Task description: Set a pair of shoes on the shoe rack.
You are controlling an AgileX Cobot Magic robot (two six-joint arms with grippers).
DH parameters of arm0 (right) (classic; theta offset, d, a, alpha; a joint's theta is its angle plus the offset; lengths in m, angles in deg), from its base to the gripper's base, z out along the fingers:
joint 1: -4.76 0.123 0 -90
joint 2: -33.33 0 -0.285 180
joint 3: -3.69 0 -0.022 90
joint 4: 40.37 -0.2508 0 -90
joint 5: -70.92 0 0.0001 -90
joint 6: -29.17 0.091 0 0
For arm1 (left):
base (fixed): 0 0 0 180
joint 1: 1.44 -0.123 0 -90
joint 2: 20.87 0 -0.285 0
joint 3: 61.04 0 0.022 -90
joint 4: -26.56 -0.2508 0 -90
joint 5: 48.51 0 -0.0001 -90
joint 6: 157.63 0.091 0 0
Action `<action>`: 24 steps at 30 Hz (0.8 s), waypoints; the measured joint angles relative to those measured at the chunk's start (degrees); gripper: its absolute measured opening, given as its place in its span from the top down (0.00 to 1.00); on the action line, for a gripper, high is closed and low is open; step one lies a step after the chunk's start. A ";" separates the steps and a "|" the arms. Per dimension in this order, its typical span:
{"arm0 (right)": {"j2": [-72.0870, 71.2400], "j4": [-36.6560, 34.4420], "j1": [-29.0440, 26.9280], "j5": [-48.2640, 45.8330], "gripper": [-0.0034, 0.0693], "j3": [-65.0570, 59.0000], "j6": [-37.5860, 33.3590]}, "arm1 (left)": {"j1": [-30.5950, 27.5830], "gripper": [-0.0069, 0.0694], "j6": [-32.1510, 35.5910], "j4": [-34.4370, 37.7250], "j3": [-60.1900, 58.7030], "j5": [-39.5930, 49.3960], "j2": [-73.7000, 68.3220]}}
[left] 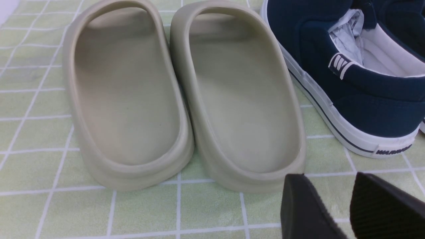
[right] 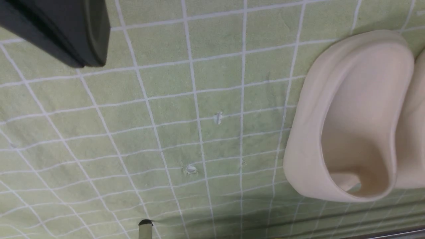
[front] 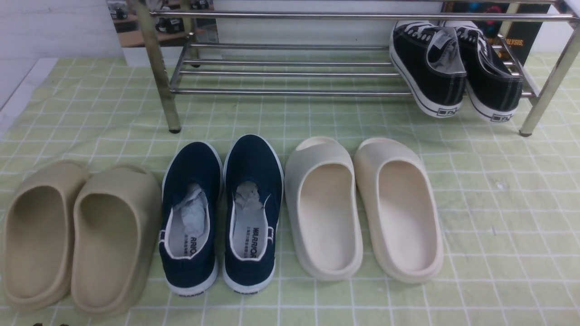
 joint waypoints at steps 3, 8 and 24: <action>0.00 0.00 0.00 0.00 0.95 0.00 0.12 | 0.00 0.60 0.00 0.00 0.00 0.00 0.00; 0.00 0.00 0.00 0.00 0.95 0.00 0.12 | 0.00 0.60 0.00 0.00 0.00 0.00 0.00; 0.00 0.00 0.00 0.00 0.93 0.00 0.27 | 0.00 0.60 0.00 0.00 0.00 0.00 0.00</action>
